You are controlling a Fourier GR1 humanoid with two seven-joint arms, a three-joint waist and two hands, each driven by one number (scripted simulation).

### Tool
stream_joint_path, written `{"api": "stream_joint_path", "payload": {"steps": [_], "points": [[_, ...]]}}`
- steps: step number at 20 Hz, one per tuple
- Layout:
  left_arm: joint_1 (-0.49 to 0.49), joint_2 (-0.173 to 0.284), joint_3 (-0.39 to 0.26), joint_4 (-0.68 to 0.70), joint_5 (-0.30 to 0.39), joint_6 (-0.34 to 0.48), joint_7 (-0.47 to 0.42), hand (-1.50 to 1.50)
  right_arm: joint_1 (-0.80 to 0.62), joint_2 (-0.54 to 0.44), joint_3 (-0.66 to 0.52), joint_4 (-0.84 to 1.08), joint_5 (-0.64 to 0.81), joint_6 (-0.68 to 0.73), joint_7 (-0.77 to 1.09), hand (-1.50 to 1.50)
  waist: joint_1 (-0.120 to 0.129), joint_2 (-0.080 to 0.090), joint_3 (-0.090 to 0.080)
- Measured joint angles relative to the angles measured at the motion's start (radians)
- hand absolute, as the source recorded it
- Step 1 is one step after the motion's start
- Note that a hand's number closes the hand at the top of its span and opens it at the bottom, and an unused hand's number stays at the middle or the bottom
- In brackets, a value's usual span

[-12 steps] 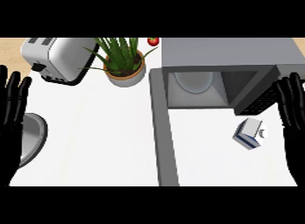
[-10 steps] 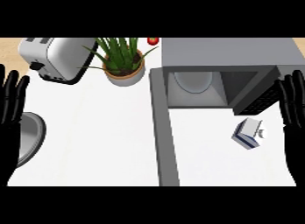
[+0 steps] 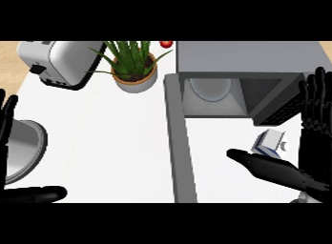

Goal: Pick up the milk, place it into the microwave and close the microwave

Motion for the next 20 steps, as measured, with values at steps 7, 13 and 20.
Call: {"api": "stream_joint_path", "payload": {"steps": [7, 13, 20], "points": [[0.114, 0.008, 0.061, -0.101, 0.083, -0.054, 0.036, -1.5, 0.037, 0.006, 0.074, -0.017, 0.101, -0.098, 0.06, -1.5, 0.0, 0.0, -0.001], [0.246, 0.001, 0.13, -0.184, 0.17, -0.135, 0.015, -1.5, 0.081, 0.003, 0.074, -0.013, 0.138, -0.151, 0.082, -1.5, 0.001, 0.0, -0.001], [0.333, -0.025, 0.187, -0.24, 0.213, -0.204, 0.026, -1.5, 0.129, 0.005, 0.045, 0.065, 0.086, -0.164, 0.001, -1.5, 0.001, 0.0, -0.001]]}}
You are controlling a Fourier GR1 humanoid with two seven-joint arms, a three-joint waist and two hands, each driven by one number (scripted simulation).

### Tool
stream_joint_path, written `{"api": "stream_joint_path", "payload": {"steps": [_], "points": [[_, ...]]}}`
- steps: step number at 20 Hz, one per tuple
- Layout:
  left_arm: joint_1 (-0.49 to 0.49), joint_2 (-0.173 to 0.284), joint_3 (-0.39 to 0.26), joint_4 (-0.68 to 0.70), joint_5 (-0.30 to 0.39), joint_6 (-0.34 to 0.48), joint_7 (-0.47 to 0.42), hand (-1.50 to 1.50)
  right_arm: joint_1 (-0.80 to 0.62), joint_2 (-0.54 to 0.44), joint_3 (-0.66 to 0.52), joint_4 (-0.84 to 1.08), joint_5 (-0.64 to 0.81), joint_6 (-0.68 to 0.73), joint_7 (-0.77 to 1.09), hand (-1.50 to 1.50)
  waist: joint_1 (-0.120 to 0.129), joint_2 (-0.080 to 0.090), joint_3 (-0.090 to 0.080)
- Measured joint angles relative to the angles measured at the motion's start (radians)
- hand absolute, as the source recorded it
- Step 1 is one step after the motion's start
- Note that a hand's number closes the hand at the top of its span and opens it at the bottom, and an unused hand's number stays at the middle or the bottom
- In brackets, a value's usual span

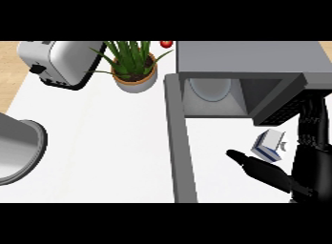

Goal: Pick up the milk, place it into the microwave and close the microwave

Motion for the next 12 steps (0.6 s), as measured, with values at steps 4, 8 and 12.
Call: {"api": "stream_joint_path", "payload": {"steps": [4, 8, 12], "points": [[0.011, -0.014, 0.031, 0.006, 0.016, -0.031, -0.011, -1.5, 0.0, -0.007, -0.055, 0.094, -0.07, 0.008, -0.084, -1.5, 0.0, 0.001, 0.0], [0.056, -0.03, 0.055, 0.008, 0.038, -0.076, -0.031, -1.5, 0.008, -0.001, -0.092, 0.174, -0.116, -0.012, -0.152, -1.5, 0.001, 0.0, 0.0], [0.071, -0.032, 0.093, 0.012, 0.07, -0.109, -0.025, -1.5, 0.035, 0.0, -0.121, 0.239, -0.146, -0.033, -0.217, -1.5, 0.0, 0.0, 0.0]]}}
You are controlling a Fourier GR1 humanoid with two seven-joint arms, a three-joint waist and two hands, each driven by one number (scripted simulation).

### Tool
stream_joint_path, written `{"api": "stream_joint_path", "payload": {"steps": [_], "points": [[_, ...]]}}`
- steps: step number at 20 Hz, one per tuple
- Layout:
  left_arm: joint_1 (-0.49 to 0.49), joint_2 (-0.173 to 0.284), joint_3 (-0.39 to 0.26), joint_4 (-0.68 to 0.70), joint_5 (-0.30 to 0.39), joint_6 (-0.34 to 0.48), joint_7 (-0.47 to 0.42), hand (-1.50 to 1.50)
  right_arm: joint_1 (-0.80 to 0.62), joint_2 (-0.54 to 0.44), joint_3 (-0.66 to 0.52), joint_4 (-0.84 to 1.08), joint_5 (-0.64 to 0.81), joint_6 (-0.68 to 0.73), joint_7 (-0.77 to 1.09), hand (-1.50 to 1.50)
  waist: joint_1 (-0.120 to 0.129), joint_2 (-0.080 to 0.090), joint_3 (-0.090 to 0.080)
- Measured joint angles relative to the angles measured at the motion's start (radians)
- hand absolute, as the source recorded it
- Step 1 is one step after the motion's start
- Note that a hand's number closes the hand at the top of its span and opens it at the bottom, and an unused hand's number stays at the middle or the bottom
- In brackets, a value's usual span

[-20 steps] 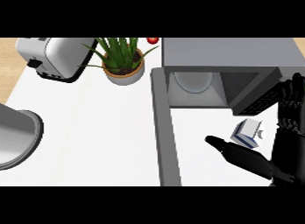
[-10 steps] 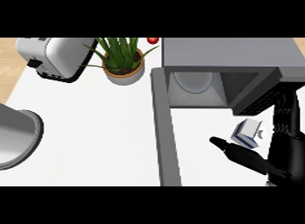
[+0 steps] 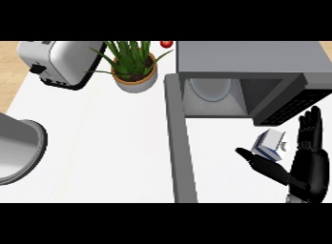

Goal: Pick up the milk, place it into the microwave and close the microwave

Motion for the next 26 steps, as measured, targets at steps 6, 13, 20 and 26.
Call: {"api": "stream_joint_path", "payload": {"steps": [6, 13, 20, 26], "points": [[0.002, -0.005, 0.038, 0.004, 0.019, -0.029, 0.012, -1.5, 0.019, -0.011, -0.096, 0.16, -0.099, 0.02, -0.161, -1.5, 0.0, 0.0, 0.0], [-0.002, -0.009, 0.087, 0.006, 0.04, -0.066, 0.026, -1.5, 0.009, -0.027, -0.165, 0.332, -0.162, 0.07, -0.305, -1.5, 0.0, 0.0, 0.0], [0.001, -0.029, 0.122, 0.017, 0.057, -0.107, 0.013, -1.5, -0.047, -0.062, -0.23, 0.516, -0.224, 0.139, -0.427, -1.5, 0.001, 0.001, 0.0], [-0.007, -0.024, 0.162, 0.018, 0.093, -0.125, 0.035, -1.5, -0.128, -0.089, -0.278, 0.733, -0.237, 0.159, -0.56, -1.5, 0.003, 0.001, 0.0]]}}
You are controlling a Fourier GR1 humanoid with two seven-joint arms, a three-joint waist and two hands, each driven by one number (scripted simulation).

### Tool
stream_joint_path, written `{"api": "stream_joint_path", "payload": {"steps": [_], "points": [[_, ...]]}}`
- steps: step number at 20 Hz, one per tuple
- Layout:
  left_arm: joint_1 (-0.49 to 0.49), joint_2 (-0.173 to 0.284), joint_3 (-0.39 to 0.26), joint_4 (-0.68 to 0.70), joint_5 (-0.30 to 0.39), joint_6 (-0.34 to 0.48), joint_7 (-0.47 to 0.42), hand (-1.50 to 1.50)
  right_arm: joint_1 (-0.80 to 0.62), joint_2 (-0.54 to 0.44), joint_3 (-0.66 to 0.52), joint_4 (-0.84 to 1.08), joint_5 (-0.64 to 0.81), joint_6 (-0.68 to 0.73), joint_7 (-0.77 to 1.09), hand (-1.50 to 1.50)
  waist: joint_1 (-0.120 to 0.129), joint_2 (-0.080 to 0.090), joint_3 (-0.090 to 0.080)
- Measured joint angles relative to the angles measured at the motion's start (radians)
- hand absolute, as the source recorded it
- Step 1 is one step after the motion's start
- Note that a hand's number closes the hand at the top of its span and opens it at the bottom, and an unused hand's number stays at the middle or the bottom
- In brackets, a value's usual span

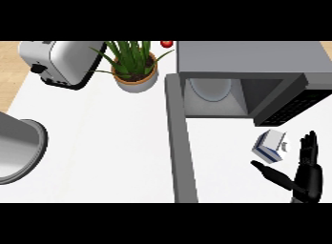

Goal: Pick up the milk, place it into the microwave and close the microwave

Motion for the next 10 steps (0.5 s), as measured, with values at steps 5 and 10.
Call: {"api": "stream_joint_path", "payload": {"steps": [5, 10], "points": [[0.01, -0.005, 0.004, 0.004, 0.018, -0.014, -0.011, -1.5, -0.083, -0.023, -0.038, 0.181, -0.003, -0.013, -0.095, -1.5, 0.002, 0.0, 0.0], [-0.024, 0.002, 0.012, 0.008, 0.026, -0.008, 0.024, -1.5, -0.163, -0.056, -0.073, 0.363, -0.016, 0.007, -0.198, 1.5, 0.002, 0.001, 0.001]]}}
